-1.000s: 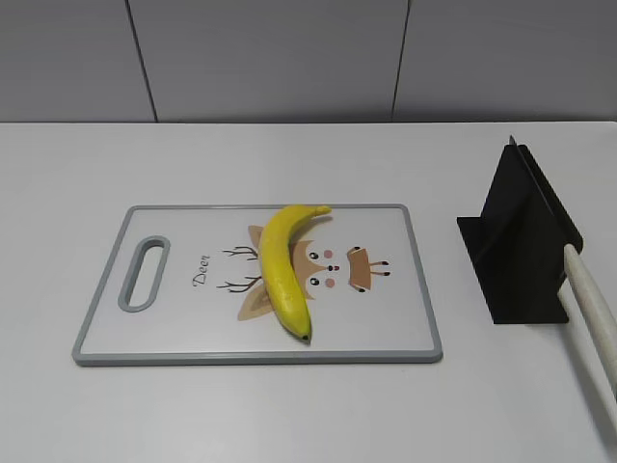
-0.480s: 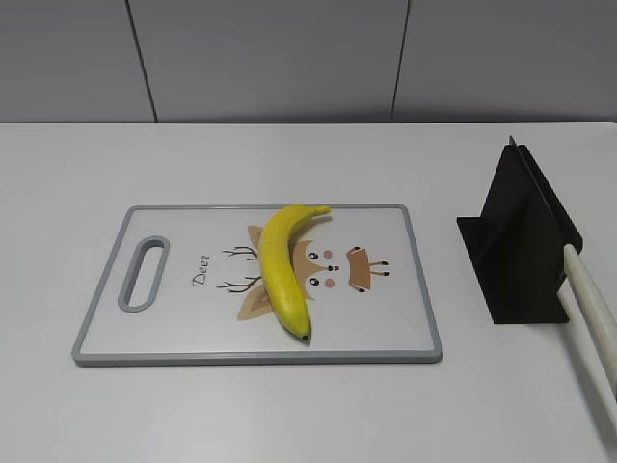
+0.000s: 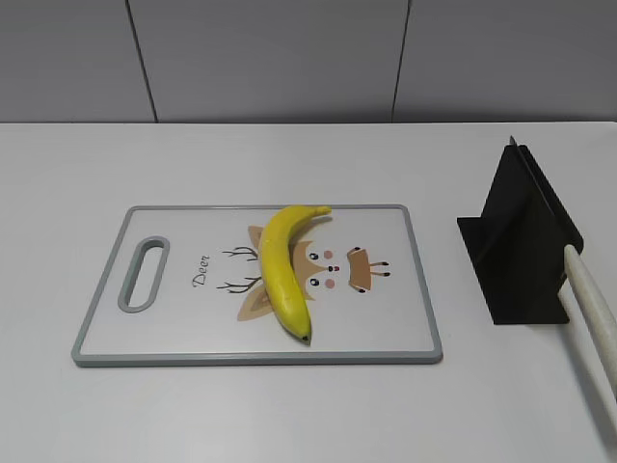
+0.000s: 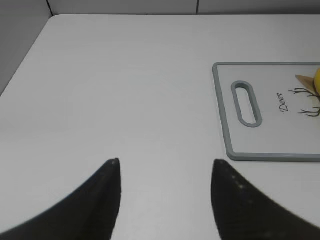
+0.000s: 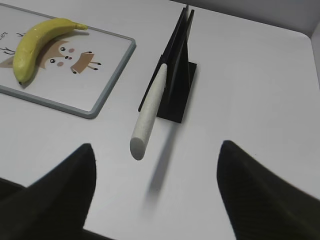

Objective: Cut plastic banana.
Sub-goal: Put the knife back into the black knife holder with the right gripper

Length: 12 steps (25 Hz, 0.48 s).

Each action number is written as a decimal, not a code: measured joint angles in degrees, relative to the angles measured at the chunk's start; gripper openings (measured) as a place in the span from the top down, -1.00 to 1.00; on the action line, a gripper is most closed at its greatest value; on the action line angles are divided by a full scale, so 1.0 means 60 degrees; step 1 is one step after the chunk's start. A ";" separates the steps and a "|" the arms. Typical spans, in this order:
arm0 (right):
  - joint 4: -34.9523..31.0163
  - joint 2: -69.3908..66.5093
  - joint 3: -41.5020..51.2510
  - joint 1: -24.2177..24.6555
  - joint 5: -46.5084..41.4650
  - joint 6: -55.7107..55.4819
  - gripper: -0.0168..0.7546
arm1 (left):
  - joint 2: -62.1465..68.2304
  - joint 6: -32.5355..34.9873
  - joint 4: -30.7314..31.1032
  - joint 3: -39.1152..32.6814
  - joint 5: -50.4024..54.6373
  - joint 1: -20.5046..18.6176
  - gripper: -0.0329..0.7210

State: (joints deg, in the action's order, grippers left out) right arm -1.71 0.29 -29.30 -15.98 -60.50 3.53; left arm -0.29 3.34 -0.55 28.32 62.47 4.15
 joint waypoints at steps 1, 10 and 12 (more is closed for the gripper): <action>-0.0004 0.0000 0.0024 0.0000 0.0013 0.0024 -0.56 | 0.0000 0.0000 0.0000 0.0000 0.0000 0.0000 -0.56; -0.0004 0.0000 0.0036 0.0000 0.0071 0.0043 -0.56 | 0.0000 0.0000 0.0000 0.0000 0.0000 0.0000 -0.55; -0.0004 0.0000 0.0036 0.0026 0.0071 0.0043 -0.56 | 0.0000 0.0000 0.0000 0.0000 0.0000 0.0000 -0.54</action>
State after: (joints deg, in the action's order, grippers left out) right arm -1.74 0.29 -29.09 -15.82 -60.07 3.79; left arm -0.29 3.34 -0.55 28.32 62.47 4.15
